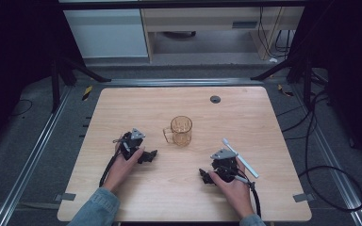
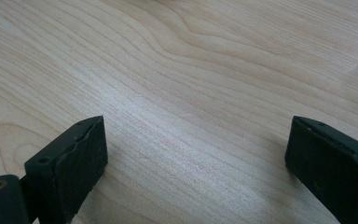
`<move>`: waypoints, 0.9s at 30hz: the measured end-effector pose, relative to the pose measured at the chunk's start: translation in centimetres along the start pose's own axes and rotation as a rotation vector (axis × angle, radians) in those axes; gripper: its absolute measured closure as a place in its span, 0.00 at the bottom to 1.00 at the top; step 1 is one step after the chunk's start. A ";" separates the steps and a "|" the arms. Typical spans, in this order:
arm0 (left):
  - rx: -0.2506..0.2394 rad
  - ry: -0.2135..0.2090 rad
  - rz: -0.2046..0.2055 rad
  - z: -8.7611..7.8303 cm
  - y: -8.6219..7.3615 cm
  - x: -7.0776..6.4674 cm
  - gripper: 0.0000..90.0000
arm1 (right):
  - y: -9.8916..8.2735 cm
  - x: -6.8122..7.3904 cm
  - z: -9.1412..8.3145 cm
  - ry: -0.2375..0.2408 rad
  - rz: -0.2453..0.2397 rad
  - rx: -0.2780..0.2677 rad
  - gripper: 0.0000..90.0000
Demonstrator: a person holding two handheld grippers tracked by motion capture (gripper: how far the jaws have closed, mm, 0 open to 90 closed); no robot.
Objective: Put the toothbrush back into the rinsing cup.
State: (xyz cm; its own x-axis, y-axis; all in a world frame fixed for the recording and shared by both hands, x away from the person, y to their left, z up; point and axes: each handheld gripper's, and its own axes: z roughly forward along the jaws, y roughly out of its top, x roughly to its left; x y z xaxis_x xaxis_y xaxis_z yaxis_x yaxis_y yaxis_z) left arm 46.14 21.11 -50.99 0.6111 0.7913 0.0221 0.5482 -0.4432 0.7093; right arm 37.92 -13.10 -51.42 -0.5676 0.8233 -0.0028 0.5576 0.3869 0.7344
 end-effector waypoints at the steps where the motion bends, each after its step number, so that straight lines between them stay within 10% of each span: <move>1: 0.000 0.000 0.000 0.0 0.0 0.0 0.00 | 0.0 0.0 0.0 0.000 0.000 0.000 0.07; 9: 0.000 0.001 0.000 0.0 0.0 0.0 0.00 | 0.0 -0.3 -0.6 0.008 0.013 0.007 0.11; 27: -0.002 0.005 -0.007 -0.1 -0.1 -0.1 0.00 | 3.9 -3.8 -8.9 -0.129 -0.115 0.168 0.33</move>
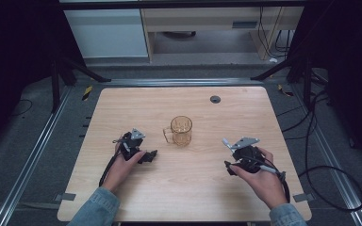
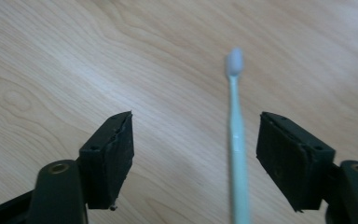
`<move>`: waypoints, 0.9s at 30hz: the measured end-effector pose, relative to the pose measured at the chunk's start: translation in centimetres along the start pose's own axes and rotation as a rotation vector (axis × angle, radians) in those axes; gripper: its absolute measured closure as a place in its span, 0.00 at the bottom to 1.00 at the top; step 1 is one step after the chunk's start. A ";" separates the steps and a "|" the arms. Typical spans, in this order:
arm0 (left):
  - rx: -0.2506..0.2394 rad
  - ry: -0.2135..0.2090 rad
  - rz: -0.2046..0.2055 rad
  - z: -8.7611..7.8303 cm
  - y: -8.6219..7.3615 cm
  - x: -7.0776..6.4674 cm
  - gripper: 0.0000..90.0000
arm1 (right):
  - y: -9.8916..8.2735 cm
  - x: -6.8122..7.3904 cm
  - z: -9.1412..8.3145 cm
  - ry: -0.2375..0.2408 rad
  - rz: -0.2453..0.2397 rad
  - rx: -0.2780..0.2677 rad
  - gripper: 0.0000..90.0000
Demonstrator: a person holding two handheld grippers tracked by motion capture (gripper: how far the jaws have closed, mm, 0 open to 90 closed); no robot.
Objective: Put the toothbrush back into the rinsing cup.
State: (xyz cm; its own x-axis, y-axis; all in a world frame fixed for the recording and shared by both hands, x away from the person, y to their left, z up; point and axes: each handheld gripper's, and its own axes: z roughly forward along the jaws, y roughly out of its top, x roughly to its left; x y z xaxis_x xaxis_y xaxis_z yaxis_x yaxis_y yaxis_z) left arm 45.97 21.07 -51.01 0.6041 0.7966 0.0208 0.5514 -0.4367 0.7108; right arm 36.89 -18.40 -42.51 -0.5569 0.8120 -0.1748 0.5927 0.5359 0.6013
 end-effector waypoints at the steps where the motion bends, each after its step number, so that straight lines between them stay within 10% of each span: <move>1: 0.000 0.001 -0.001 0.0 0.0 0.0 0.00 | 0.3 -0.4 -0.4 -0.005 -0.009 0.018 0.34; 15: -0.005 -0.002 -0.004 0.0 0.0 -0.1 0.00 | 3.2 -5.9 -2.8 -0.024 0.023 0.139 0.41; 27: -0.004 -0.003 0.001 0.1 0.0 0.0 0.00 | 4.8 -6.3 -1.2 0.034 -0.038 0.237 0.54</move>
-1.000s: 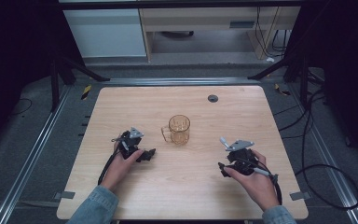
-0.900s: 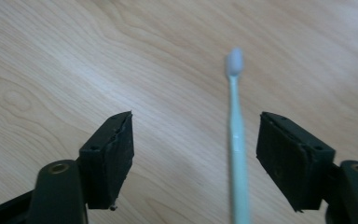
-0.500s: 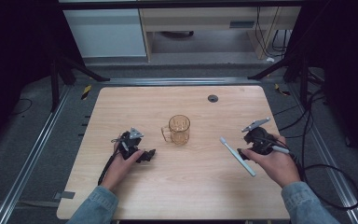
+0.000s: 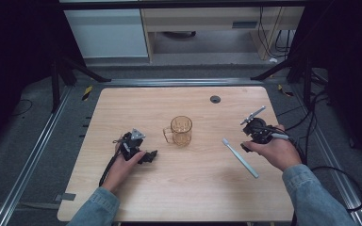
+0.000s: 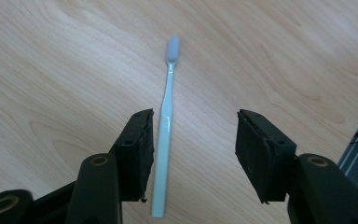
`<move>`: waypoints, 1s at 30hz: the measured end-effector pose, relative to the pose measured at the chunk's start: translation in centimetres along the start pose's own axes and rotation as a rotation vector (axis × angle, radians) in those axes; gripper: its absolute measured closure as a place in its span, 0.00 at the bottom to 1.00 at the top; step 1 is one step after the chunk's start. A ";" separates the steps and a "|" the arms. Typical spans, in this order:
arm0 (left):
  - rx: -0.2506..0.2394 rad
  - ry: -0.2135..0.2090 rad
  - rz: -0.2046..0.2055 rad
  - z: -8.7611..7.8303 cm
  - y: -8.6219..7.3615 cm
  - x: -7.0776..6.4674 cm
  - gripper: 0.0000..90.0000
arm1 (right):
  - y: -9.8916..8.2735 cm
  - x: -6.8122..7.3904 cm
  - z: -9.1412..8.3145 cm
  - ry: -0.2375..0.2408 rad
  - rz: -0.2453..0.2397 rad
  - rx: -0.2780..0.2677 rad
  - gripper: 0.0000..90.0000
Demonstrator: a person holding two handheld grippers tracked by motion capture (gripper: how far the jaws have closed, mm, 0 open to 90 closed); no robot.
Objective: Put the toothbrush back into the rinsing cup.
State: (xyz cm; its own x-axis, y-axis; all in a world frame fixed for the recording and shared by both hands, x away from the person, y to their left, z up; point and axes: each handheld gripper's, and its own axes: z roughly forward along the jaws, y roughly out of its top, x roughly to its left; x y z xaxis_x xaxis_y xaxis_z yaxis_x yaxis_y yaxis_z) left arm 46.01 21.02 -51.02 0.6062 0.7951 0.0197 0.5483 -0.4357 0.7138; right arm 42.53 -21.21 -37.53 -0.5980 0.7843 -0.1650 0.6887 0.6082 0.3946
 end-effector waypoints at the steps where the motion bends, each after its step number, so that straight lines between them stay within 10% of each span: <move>1: 0.000 0.000 0.000 0.0 0.0 0.0 0.00 | 0.0 0.0 0.0 0.000 0.000 0.000 0.54; 30: 0.000 0.001 -0.001 0.0 0.0 0.0 0.00 | 1.9 -0.5 3.6 0.072 0.016 0.123 0.75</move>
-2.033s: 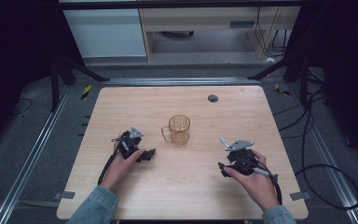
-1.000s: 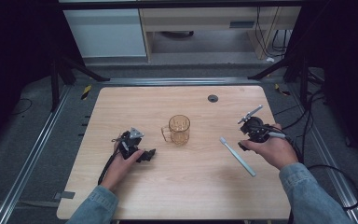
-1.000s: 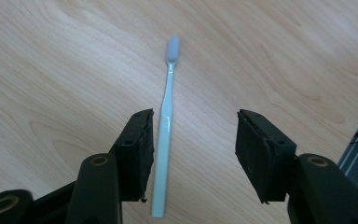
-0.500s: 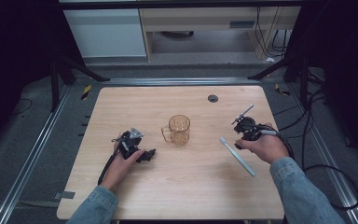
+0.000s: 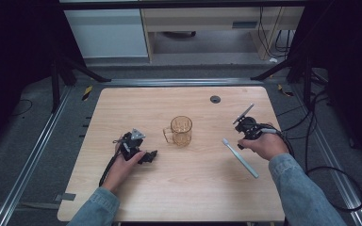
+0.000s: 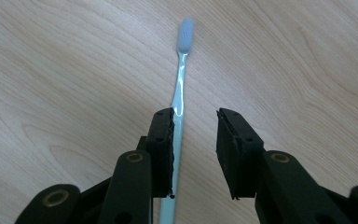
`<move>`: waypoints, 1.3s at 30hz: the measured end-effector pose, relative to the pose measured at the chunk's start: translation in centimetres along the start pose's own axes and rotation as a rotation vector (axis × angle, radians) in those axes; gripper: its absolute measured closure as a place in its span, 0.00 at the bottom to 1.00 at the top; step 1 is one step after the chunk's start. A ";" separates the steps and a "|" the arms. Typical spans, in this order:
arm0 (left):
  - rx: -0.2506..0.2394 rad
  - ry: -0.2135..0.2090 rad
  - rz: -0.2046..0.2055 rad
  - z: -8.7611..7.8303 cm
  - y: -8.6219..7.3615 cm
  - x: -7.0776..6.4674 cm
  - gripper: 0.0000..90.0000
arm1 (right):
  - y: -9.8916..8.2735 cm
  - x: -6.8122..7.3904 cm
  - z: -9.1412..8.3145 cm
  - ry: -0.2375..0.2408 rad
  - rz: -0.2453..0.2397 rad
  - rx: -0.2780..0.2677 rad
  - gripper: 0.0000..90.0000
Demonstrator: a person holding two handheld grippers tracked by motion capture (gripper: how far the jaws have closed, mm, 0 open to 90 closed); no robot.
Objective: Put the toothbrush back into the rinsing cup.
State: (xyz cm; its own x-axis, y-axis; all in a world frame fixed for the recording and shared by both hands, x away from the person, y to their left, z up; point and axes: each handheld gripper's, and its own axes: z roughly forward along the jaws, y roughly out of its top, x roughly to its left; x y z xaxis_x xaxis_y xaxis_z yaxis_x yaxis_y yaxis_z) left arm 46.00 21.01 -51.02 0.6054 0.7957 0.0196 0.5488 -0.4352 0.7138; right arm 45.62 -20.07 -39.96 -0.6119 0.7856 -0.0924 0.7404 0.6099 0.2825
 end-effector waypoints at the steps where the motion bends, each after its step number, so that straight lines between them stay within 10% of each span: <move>1: 0.000 0.000 0.000 0.0 0.0 0.0 0.00 | 0.1 0.1 0.1 0.004 0.007 0.003 0.75; 39: 0.000 0.002 0.001 0.0 0.0 0.0 0.00 | 1.8 0.4 4.4 0.048 -0.022 0.127 0.79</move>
State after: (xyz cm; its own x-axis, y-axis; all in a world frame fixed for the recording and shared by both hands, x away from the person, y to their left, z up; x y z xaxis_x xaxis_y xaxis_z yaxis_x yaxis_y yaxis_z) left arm 46.01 21.01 -51.02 0.6048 0.7961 0.0217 0.5484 -0.4361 0.7135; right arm 48.00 -18.20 -43.71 -0.6385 0.7680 -0.0501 0.7543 0.6373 0.1573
